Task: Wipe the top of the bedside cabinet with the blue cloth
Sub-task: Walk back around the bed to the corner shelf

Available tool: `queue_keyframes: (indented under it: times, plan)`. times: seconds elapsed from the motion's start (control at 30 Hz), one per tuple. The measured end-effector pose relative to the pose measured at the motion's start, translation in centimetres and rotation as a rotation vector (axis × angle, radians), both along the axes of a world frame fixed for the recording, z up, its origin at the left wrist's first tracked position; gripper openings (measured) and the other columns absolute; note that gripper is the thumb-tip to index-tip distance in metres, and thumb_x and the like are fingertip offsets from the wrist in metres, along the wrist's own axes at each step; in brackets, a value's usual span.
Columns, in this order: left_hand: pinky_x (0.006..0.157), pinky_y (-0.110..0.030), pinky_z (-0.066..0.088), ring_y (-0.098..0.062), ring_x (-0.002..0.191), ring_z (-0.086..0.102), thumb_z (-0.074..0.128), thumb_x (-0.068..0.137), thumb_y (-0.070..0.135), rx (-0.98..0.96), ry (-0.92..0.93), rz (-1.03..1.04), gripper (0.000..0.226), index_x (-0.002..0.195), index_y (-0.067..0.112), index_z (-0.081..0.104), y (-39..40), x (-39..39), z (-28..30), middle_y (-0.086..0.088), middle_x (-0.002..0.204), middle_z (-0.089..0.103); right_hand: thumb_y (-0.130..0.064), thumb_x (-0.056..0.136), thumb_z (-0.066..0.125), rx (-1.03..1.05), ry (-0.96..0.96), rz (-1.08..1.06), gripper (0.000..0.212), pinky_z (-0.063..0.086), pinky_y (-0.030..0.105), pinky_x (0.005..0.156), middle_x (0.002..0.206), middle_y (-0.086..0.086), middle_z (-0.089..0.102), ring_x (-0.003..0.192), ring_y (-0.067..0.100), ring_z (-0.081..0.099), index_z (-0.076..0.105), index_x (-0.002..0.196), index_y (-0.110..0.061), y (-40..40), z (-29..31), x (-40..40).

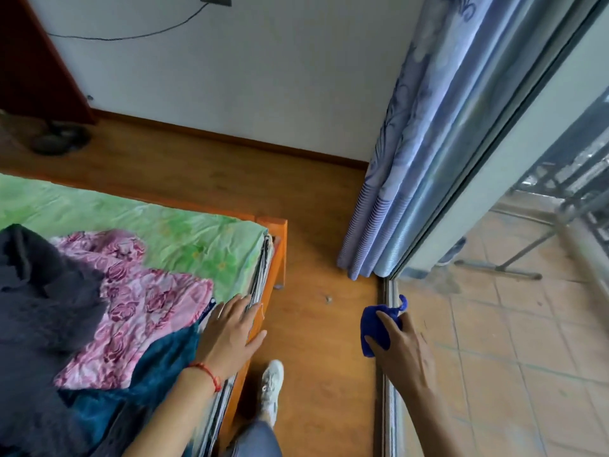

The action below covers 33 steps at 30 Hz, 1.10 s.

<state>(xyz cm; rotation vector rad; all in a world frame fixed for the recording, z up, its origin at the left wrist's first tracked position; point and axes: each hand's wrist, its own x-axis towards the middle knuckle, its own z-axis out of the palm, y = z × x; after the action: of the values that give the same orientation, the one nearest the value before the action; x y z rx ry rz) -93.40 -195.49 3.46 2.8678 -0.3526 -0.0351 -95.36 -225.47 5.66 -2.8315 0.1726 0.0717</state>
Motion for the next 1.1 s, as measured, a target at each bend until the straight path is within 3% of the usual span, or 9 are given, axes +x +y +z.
queue_keyframes:
  times: [0.17,0.3,0.37,0.47,0.6,0.73,0.83,1.0,1.1]
  plan:
    - [0.088,-0.054,0.045,-0.040,0.108,0.057,0.080,0.069,0.020,-0.033,-0.063,-0.039,0.047,0.108,-0.001,0.065,-0.1,11.0,0.9,-0.023,0.116,0.062,-0.031,0.082,0.062,-0.015,-0.015,0.004,0.048,0.047,0.034,0.064,0.116,0.011,0.050,0.087,0.033,0.056,0.048,0.126,-0.019,0.7,0.4,10.7]
    - [0.080,-0.051,0.051,-0.037,0.101,0.062,0.072,0.073,0.031,-0.019,-0.093,-0.087,0.043,0.105,0.003,0.066,0.2,19.9,1.7,-0.020,0.109,0.066,-0.034,0.081,0.062,-0.042,-0.040,0.011,0.049,0.046,0.033,0.062,0.114,0.011,0.051,0.084,0.032,0.058,0.049,0.126,-0.019,1.8,1.5,18.3]
    - [0.086,-0.052,0.048,-0.037,0.107,0.058,0.057,0.078,0.035,-0.015,-0.059,-0.093,0.046,0.109,0.003,0.065,0.1,23.9,1.9,-0.019,0.115,0.063,-0.037,0.082,0.061,-0.072,-0.045,0.013,0.052,0.045,0.033,0.063,0.113,0.010,0.051,0.084,0.031,0.058,0.047,0.128,-0.019,2.0,2.1,21.9]
    - [0.099,-0.052,0.038,-0.037,0.123,0.046,0.061,0.083,0.031,-0.056,-0.039,-0.066,0.046,0.120,0.003,0.059,-0.3,28.9,1.7,-0.019,0.129,0.054,-0.039,0.083,0.059,-0.079,-0.025,0.005,0.053,0.045,0.035,0.066,0.114,0.010,0.050,0.086,0.033,0.057,0.045,0.129,-0.019,2.0,2.7,26.6]
    - [0.091,-0.049,0.046,-0.033,0.116,0.053,0.063,0.080,0.034,-0.002,-0.067,-0.087,0.046,0.116,0.006,0.062,-1.7,34.9,2.1,-0.015,0.123,0.060,-0.036,0.080,0.064,-0.055,-0.042,0.040,0.051,0.046,0.039,0.067,0.109,0.014,0.052,0.080,0.036,0.057,0.050,0.125,-0.015,0.9,3.0,33.1]
    - [0.102,-0.047,0.035,-0.029,0.128,0.041,0.060,0.086,0.036,-0.002,-0.065,-0.030,0.049,0.127,0.010,0.054,-3.4,39.7,1.5,-0.012,0.136,0.050,-0.031,0.074,0.071,-0.056,-0.077,0.083,0.049,0.045,0.036,0.059,0.101,0.016,0.055,0.070,0.036,0.058,0.057,0.117,-0.013,-0.5,2.9,39.1]
    - [0.104,-0.045,0.031,-0.028,0.132,0.035,0.058,0.087,0.036,-0.014,-0.051,0.020,0.051,0.131,0.010,0.050,-5.2,44.0,1.3,-0.011,0.141,0.044,-0.034,0.078,0.066,-0.039,-0.049,0.126,0.048,0.044,0.035,0.063,0.105,0.014,0.052,0.074,0.035,0.057,0.053,0.120,-0.016,-1.9,2.9,45.0]
    - [0.084,-0.044,0.051,-0.032,0.118,0.051,0.070,0.079,0.034,0.016,-0.029,0.109,0.050,0.120,0.009,0.060,-6.9,49.3,2.2,-0.013,0.128,0.057,-0.024,0.057,0.084,-0.043,-0.076,0.253,0.049,0.050,0.035,0.049,0.088,0.018,0.061,0.051,0.033,0.058,0.065,0.100,-0.010,-3.2,4.0,52.8]
    - [0.069,-0.041,0.056,-0.034,0.105,0.060,0.079,0.070,0.029,0.002,-0.045,0.158,0.051,0.113,0.007,0.064,-7.5,52.0,2.8,-0.014,0.118,0.062,-0.025,0.048,0.088,-0.076,-0.103,0.300,0.053,0.049,0.034,0.042,0.086,0.019,0.064,0.048,0.032,0.059,0.068,0.095,-0.010,-3.4,4.4,57.0]
